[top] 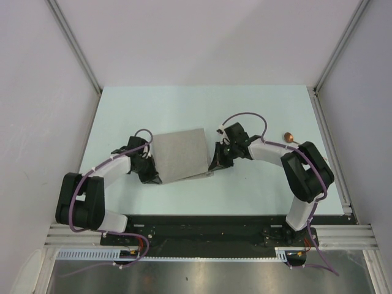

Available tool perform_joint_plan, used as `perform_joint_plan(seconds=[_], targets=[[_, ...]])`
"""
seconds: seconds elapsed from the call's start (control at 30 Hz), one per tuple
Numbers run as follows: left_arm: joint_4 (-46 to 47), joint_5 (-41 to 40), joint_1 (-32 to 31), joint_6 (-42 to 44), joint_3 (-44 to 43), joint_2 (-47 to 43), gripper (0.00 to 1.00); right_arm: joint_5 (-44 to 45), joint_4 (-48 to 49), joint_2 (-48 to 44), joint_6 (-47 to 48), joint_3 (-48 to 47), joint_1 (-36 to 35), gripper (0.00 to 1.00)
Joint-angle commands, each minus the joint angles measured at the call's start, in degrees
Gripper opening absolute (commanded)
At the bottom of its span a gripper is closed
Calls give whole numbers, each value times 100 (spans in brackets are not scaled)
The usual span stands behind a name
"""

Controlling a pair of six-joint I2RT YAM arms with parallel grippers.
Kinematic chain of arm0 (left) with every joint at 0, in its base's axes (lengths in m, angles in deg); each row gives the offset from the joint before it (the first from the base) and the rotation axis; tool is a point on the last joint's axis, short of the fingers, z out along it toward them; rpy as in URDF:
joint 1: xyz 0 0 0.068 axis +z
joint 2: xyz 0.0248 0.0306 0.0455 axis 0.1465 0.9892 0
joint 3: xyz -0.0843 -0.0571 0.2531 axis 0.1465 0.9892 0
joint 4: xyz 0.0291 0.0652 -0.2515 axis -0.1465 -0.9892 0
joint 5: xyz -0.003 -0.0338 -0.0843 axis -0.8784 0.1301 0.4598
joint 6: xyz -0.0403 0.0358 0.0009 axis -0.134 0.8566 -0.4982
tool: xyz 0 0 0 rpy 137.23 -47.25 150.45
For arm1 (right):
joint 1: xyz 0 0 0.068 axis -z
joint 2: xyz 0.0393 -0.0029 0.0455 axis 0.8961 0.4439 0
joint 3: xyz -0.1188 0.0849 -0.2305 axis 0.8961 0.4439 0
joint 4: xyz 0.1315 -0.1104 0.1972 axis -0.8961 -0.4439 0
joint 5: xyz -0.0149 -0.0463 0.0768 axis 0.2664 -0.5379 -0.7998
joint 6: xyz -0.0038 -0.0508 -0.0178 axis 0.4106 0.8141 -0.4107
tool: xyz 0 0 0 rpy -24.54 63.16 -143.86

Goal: Fold the napkin into a case and place the utensils inside
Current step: Smooth out the square-folded napkin at the center of the board.

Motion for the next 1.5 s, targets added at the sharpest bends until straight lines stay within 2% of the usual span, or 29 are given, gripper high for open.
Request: perform_joint_plan(seconds=[0.0, 0.23, 0.4, 0.53, 0.67, 0.73, 0.77, 0.8, 0.83, 0.87, 0.9, 0.97, 1.03, 1.1, 1.17, 1.2, 1.23, 1.27, 1.3, 1.33, 1.37, 1.4, 1.43, 1.47], targets=[[103, -271, 31, -105, 147, 260, 0, 78, 207, 177, 37, 184, 54, 0], [-108, -921, 49, -360, 94, 297, 0, 34, 400, 521, 125, 211, 55, 0], [-266, -905, 49, -263, -169, -107, 0, 96, 295, 363, 204, 123, 45, 0], [-276, -1028, 66, -307, -170, -240, 10, 184, 145, 240, 204, 88, 54, 0], [-126, -931, 145, -404, 59, 49, 12, 254, 145, 345, 239, 193, 72, 0], [-186, -992, 207, -430, 68, 155, 17, 315, 66, 319, 301, 184, 63, 0], [-231, -1027, 233, -439, 50, 191, 18, 351, 31, 241, 344, 150, 63, 4], [-301, -1097, 260, -439, 15, 191, 22, 403, -117, 188, 388, 114, 54, 9], [-441, -1150, 321, -448, -63, 156, 31, 482, -197, 135, 528, 53, 46, 17], [-529, -1151, 365, -456, -116, 77, 40, 509, -276, 47, 590, -17, 28, 27], [-634, -1107, 400, -474, -195, -132, 53, 596, -538, -102, 660, -218, -7, 30], [-942, -1089, 436, -500, -459, -440, 63, 930, -829, -234, 871, -439, -68, 41], [-1153, -1142, 444, -570, -687, -871, 68, 1053, -1164, -323, 1003, -790, -139, 45], [-1137, -1063, 453, -527, -819, -1039, 66, 1037, -1165, -305, 1039, -931, -183, 50], [-550, -301, 462, -370, -776, -1127, 62, 765, -1016, -165, 987, -1063, -218, 51], [-286, 58, 453, -386, -724, -1075, 55, 625, -841, -60, 952, -1107, -218, 51], [238, 793, 453, -421, -619, -875, 47, 354, -726, 158, 882, -1177, -253, 50], [470, 1070, 462, -430, -583, -681, 40, 246, -586, 256, 820, -1178, -253, 48], [611, 1186, 445, -465, -574, -505, 25, 167, -384, 344, 689, -1195, -253, 46], [682, 1292, 436, -474, -539, -338, 17, -16, -269, 519, 653, -1204, -236, 42], [761, 1667, 436, -404, -504, 38, 11, -88, -155, 573, 609, -1161, -210, 35], [797, 1714, 436, -351, -477, 146, 4, -149, 20, 643, 513, -1126, -174, 30], [736, 1680, 436, -290, -399, 260, 3, -324, 144, 688, 494, -1064, -87, 25], [605, 1209, 453, -133, -372, 366, 2, -395, 319, 705, 468, -846, -34, 22]])
